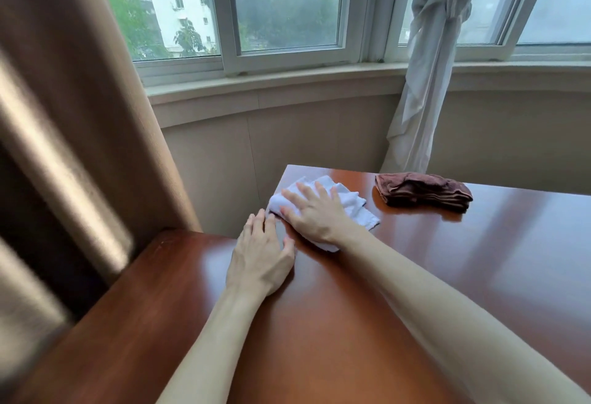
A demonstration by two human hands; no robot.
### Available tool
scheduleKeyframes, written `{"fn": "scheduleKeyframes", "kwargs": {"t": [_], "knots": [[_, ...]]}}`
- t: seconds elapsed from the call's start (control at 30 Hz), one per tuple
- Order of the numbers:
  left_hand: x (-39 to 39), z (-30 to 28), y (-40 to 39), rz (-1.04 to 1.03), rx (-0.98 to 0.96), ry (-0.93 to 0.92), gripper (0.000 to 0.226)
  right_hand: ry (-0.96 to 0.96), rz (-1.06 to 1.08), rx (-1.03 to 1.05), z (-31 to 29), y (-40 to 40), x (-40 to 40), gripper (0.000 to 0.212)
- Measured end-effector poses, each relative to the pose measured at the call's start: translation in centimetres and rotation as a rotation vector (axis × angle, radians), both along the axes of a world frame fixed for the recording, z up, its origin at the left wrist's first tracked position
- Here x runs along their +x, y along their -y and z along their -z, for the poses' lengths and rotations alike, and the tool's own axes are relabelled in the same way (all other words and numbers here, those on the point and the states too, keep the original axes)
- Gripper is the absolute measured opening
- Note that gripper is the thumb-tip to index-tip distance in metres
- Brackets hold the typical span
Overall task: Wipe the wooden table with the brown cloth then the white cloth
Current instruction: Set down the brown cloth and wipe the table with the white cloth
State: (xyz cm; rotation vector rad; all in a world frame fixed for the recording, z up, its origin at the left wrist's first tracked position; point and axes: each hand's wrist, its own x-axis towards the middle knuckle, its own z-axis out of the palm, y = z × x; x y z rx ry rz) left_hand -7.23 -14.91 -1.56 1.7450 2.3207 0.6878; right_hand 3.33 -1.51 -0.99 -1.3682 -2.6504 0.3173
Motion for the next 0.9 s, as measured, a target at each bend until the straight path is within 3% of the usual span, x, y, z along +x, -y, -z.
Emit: {"fn": "scheduleKeyframes", "kwargs": {"t": [0.23,0.67,0.9], "knots": [[0.0,0.1,0.6,-0.008,0.021,-0.001,0.062,-0.005,-0.082,0.006,0.3,6.1,3.5,0.051],[-0.3,0.5,-0.4,-0.010,0.005,-0.019,0.070,0.020,0.171,0.001,0.3,-11.8,-5.1,0.063],[-0.3,0.4,-0.3,-0.004,-0.050,0.016,0.070,-0.001,0.059,0.050,0.4,-5.2,-3.3,0.050]]}}
